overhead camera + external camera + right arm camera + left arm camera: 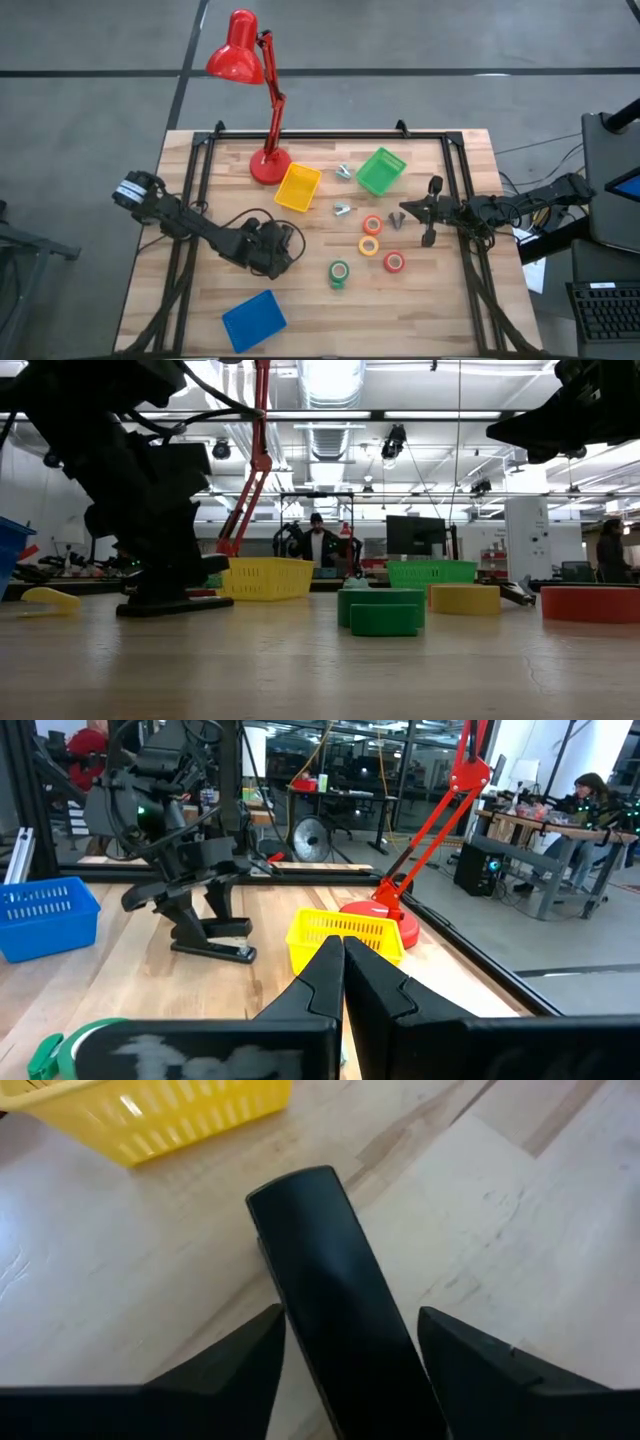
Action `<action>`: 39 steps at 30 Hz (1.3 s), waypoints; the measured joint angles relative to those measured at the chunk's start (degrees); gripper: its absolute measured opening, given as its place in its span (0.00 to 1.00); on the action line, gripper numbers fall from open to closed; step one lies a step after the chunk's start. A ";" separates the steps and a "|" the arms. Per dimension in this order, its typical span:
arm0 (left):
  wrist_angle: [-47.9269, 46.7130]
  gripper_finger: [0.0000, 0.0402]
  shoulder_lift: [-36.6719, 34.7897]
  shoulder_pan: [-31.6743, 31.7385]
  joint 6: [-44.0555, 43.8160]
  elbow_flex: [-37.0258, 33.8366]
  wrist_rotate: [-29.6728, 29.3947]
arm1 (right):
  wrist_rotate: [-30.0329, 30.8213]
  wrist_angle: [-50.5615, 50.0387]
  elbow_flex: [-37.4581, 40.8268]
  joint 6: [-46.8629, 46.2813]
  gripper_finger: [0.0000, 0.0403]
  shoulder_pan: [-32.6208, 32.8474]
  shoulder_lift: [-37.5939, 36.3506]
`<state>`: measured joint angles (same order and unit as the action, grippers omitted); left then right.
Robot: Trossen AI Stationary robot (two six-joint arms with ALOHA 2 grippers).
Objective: Pick and place Stapler, Stapler remover, tape
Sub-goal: Put the black stapler into the yellow bin
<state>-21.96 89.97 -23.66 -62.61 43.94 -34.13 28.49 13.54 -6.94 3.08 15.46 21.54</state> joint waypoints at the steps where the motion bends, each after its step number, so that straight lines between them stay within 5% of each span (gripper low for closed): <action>1: 0.02 0.53 0.00 0.04 0.00 -0.06 -0.04 | 0.00 0.02 0.00 -0.02 0.02 -0.02 0.00; 11: 0.11 0.31 0.02 0.31 2.21 -0.11 -1.48 | 0.00 0.00 0.00 -0.01 0.02 0.00 0.00; 19: 0.34 0.37 0.02 0.33 2.93 -0.14 -2.19 | 0.00 0.02 0.00 0.07 0.02 0.00 0.00; 39: 0.42 0.33 -0.13 0.94 6.86 0.92 -4.11 | 0.00 0.00 0.00 0.04 0.02 0.00 -0.02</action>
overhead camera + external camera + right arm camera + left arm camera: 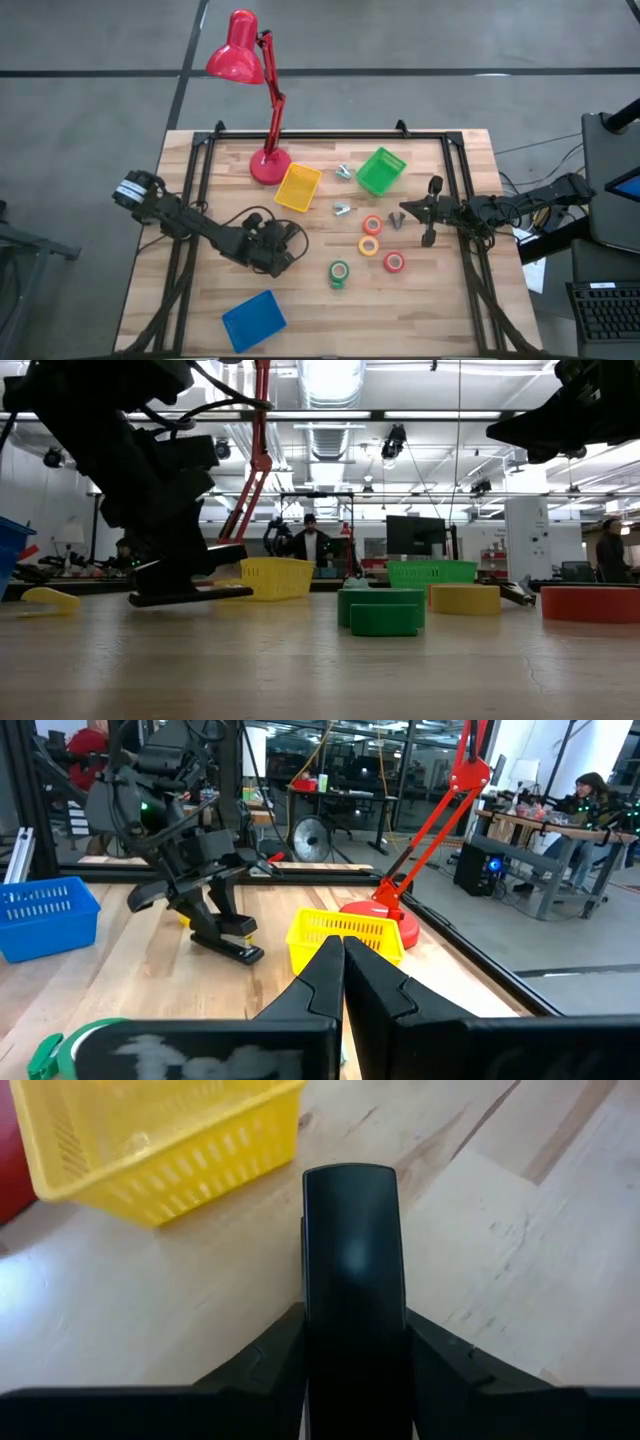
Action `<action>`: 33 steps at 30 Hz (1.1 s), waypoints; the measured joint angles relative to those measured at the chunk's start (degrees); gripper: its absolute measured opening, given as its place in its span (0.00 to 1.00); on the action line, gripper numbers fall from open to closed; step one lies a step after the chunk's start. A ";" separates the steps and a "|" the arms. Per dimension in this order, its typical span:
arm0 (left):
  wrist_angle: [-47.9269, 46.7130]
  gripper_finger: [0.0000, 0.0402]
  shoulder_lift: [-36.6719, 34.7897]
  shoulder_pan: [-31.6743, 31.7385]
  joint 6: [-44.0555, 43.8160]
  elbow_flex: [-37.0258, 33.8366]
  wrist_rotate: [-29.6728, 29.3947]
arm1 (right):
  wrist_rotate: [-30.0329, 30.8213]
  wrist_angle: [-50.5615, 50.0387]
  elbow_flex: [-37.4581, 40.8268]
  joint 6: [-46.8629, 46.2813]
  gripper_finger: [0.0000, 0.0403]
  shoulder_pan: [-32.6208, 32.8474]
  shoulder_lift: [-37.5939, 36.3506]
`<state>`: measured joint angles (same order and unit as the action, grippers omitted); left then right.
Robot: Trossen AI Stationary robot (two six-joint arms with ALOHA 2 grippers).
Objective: Pick and place Stapler, Stapler remover, tape
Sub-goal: Put the black stapler into the yellow bin
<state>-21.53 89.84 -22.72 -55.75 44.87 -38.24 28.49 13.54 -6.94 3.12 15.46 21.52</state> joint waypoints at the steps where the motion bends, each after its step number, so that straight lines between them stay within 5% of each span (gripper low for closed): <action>1: 0.04 0.33 0.00 0.03 0.49 0.23 -0.29 | 0.00 0.00 0.00 -0.07 0.02 -0.02 0.00; 15: -0.46 0.33 -2.60 1.78 6.64 3.58 -1.05 | 0.00 0.01 0.00 -0.01 0.02 -0.01 0.00; 33: -2.94 0.34 -18.01 6.68 13.75 3.65 -10.26 | 0.00 0.02 0.00 0.04 0.02 0.00 0.00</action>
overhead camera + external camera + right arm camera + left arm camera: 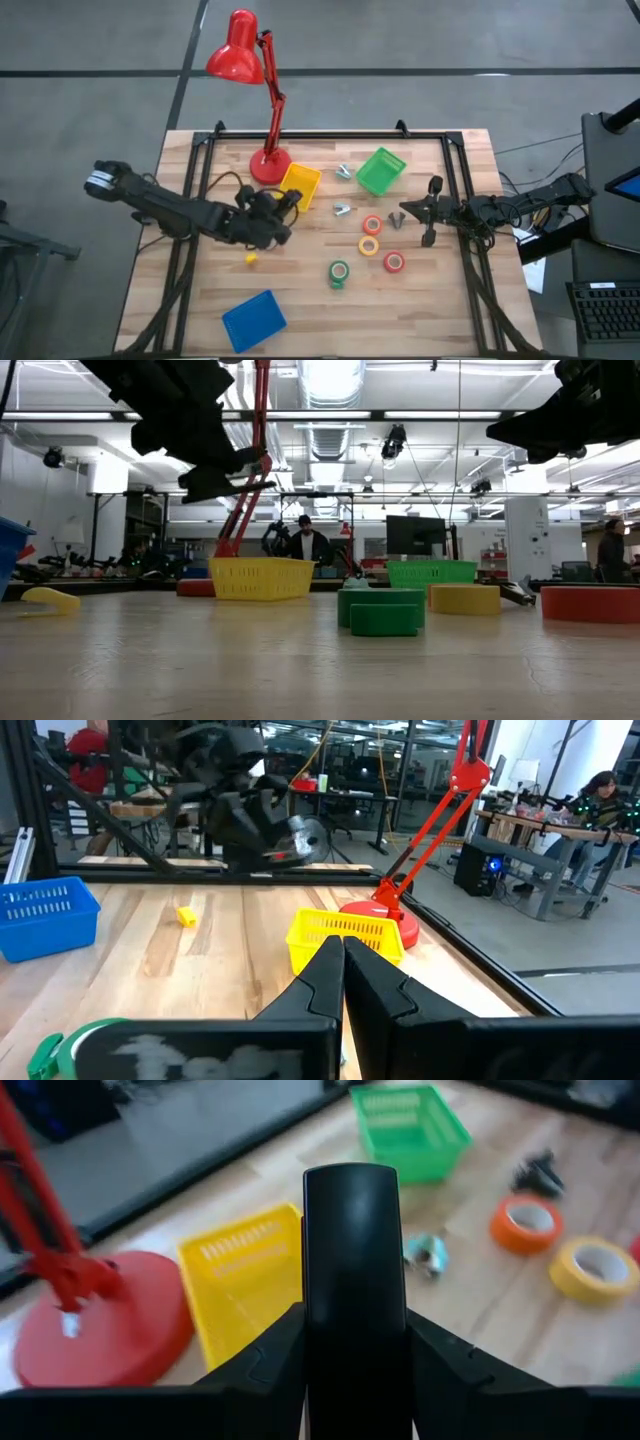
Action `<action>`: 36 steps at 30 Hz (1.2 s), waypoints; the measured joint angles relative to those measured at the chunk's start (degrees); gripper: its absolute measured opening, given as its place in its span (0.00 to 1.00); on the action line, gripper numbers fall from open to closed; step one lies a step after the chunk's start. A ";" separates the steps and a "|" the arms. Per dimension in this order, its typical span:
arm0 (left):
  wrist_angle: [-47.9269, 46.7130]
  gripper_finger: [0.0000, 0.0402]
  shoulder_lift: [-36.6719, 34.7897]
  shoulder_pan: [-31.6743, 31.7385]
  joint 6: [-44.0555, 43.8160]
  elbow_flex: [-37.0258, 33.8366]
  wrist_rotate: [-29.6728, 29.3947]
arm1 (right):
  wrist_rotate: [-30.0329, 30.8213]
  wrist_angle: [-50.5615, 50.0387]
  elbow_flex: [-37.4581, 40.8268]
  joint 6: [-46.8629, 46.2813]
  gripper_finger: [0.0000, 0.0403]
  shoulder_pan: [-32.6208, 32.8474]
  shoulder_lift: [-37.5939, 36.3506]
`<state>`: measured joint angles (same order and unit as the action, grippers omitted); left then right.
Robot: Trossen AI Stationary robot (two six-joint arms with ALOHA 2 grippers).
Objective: Pick and place Stapler, Stapler remover, tape
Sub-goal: Put the black stapler into the yellow bin
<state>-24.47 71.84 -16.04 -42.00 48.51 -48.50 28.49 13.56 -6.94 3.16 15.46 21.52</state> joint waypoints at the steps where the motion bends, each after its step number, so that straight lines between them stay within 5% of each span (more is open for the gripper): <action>1: 0.20 0.34 -0.41 0.93 0.03 0.00 -0.05 | 0.00 -0.02 0.00 -0.06 0.02 -0.01 0.00; 19: 10.19 0.35 6.76 22.95 5.92 0.00 15.14 | 0.00 -0.02 0.00 0.00 0.02 -0.02 0.00; 36: 18.30 0.35 17.42 24.87 -0.81 -0.02 19.75 | 0.00 -0.02 0.00 -0.11 0.02 -0.01 0.00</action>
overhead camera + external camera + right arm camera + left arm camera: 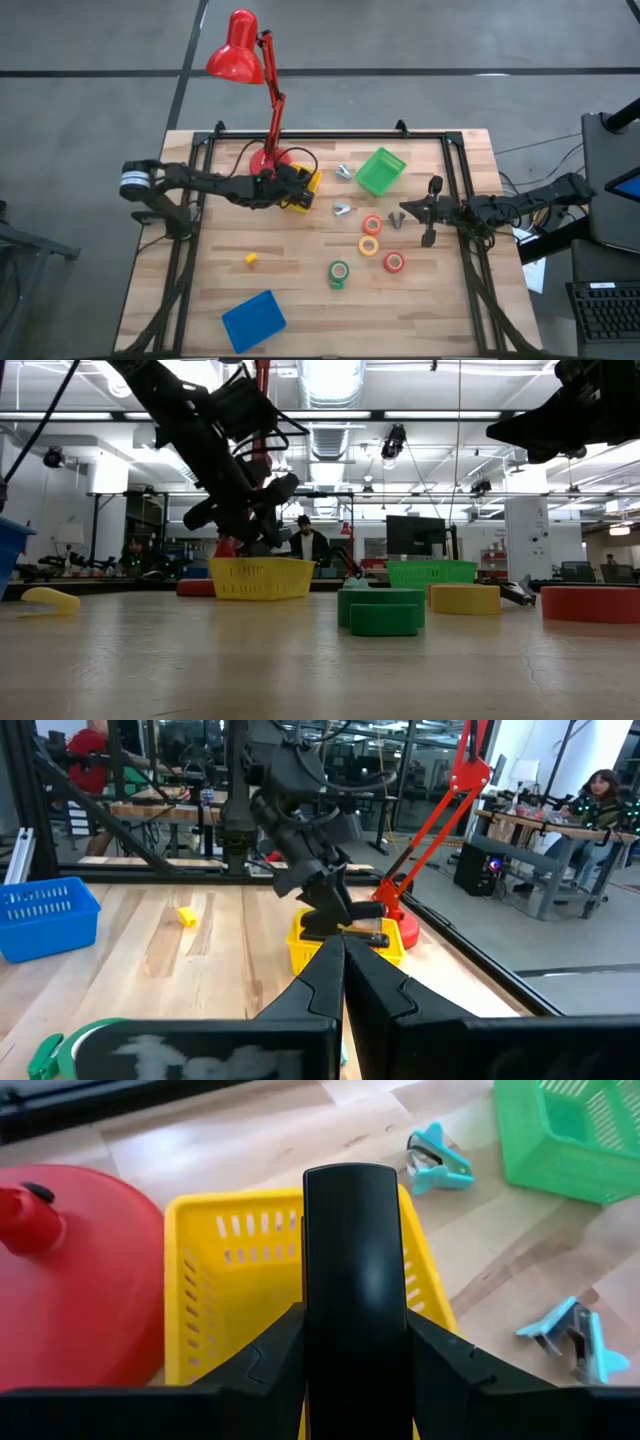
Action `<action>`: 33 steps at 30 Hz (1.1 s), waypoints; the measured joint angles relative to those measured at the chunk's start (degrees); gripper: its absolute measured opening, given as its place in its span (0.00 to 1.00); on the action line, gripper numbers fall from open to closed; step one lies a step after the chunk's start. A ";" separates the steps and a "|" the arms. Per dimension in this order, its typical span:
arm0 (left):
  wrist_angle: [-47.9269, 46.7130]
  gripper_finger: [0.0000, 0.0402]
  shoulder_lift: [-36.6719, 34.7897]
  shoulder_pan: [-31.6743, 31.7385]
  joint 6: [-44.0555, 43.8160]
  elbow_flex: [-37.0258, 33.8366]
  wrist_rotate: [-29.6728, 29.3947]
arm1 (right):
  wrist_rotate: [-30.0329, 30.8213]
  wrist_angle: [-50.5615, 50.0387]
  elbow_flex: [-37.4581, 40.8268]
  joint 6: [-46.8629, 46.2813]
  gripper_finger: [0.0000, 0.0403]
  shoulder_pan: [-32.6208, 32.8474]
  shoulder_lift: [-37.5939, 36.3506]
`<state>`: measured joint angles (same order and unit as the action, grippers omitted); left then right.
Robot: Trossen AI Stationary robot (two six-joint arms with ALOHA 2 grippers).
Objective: Pick and place Stapler, Stapler remover, tape
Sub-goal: Put the black stapler into the yellow bin, then put the yellow stapler into the yellow bin
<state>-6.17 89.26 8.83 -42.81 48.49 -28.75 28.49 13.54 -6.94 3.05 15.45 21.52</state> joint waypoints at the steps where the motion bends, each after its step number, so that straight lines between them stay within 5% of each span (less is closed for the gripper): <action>1: 0.25 0.35 0.41 0.04 -0.11 0.00 0.30 | 0.00 0.02 0.00 0.08 0.02 0.00 0.00; 17: 4.93 0.36 5.15 0.27 -0.29 -0.02 3.39 | 0.00 0.00 0.00 0.11 0.02 0.01 0.02; 33: 4.22 0.56 0.96 0.21 5.50 0.00 6.08 | 0.00 0.00 0.00 0.00 0.02 0.01 0.00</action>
<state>-1.95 90.22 9.04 -37.31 48.49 -22.67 28.49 13.54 -6.94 3.05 15.46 21.52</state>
